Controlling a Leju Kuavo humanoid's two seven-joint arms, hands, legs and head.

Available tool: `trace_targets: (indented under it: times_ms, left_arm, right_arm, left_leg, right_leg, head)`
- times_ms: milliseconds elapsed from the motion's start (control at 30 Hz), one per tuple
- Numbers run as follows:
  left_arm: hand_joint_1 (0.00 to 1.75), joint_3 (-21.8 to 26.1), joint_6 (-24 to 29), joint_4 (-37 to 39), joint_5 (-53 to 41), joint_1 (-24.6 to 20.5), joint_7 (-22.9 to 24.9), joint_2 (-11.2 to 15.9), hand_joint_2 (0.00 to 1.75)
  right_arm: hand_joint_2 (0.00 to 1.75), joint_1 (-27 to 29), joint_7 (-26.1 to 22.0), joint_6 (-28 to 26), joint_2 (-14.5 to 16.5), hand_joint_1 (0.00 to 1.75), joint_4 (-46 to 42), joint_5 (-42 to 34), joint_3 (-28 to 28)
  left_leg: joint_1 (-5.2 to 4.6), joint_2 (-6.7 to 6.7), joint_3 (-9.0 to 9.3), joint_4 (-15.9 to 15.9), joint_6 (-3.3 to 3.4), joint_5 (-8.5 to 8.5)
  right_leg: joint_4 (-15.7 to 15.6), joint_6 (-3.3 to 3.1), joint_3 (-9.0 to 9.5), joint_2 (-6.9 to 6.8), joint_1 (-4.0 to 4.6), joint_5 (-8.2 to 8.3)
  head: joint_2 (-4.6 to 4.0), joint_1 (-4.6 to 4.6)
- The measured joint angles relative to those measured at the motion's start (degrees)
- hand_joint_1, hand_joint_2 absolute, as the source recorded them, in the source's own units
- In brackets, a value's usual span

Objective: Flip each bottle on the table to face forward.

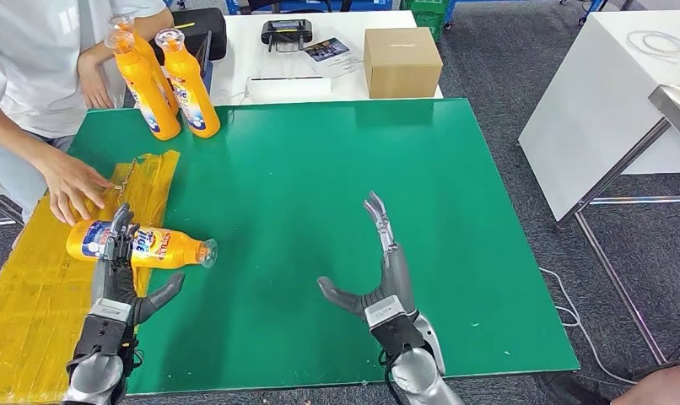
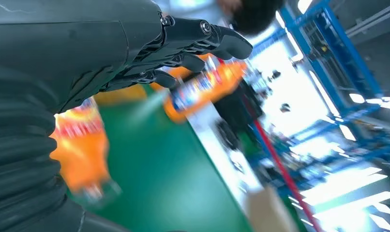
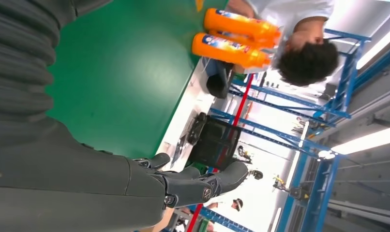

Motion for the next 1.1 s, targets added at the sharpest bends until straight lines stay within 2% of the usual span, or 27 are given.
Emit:
trace_targets:
  times_ms: [167, 267, 433, 633, 900, 1100]
  left_arm:
    - [0.0, 1.74, -11.51, -4.06, 3.92, 2.37, 0.4, -3.85, 1.75]
    - [0.0, 2.23, -16.52, -5.28, 4.09, 4.26, 1.6, -6.6, 1.75]
    - [0.0, 2.18, -17.77, -6.24, 4.46, 5.84, 2.09, -9.28, 1.75]
    - [0.0, 2.07, -20.82, -6.74, 6.18, 7.59, 3.97, -10.66, 1.75]
    - [0.0, 1.91, -21.43, -6.75, 6.16, 9.41, 4.91, -11.33, 1.75]
    - [0.0, 2.03, -22.09, -7.12, 5.97, 11.25, 6.88, -11.32, 1.75]
  right_arm:
    - [1.75, 3.62, -1.1, 1.41, -0.3, 0.0, -3.74, -0.03, -0.01]
    - [1.75, 6.4, -1.62, 1.46, -0.55, 0.0, -6.31, 1.07, -0.05]
    - [1.75, 8.58, -1.76, 1.39, -0.82, 0.0, -8.74, 1.79, -0.09]
    - [1.75, 10.83, -1.52, -1.81, -1.35, 0.0, -11.17, 5.65, -0.13]
    - [1.75, 13.06, -0.17, -2.56, -2.64, 0.0, -12.98, 5.46, -0.29]
    - [1.75, 14.36, 7.1, -1.0, -3.24, 0.0, -12.79, 1.87, -2.37]
  left_leg:
    - [-0.03, -0.01, -0.02, 0.0, 0.02, -0.02]
    - [-0.04, -0.03, -0.04, 0.0, 0.02, -0.04]
    - [-0.03, -0.01, -0.03, 0.0, 0.02, -0.05]
    - [0.0, -0.01, 0.01, 0.0, 0.01, -0.05]
    - [-0.02, -0.01, -0.02, 0.0, 0.0, -0.07]
    - [-0.01, -0.01, 0.0, -0.01, 0.0, -0.07]
  right_leg:
    - [-0.02, 0.0, -0.01, 0.0, -0.04, 0.0]
    - [-0.02, 0.01, -0.02, -0.01, -0.06, -0.01]
    - [-0.02, 0.01, -0.03, -0.01, -0.05, 0.0]
    - [-0.02, 0.0, 0.0, -0.01, -0.01, -0.01]
    - [-0.03, -0.01, -0.03, -0.01, -0.02, -0.02]
    - [-0.03, -0.01, 0.0, -0.01, -0.02, -0.02]
  head:
    - [0.0, 0.0]
    - [0.0, 0.0]
    - [0.0, 0.0]
    - [0.0, -0.01]
    - [0.0, -0.01]
    - [0.0, -0.01]
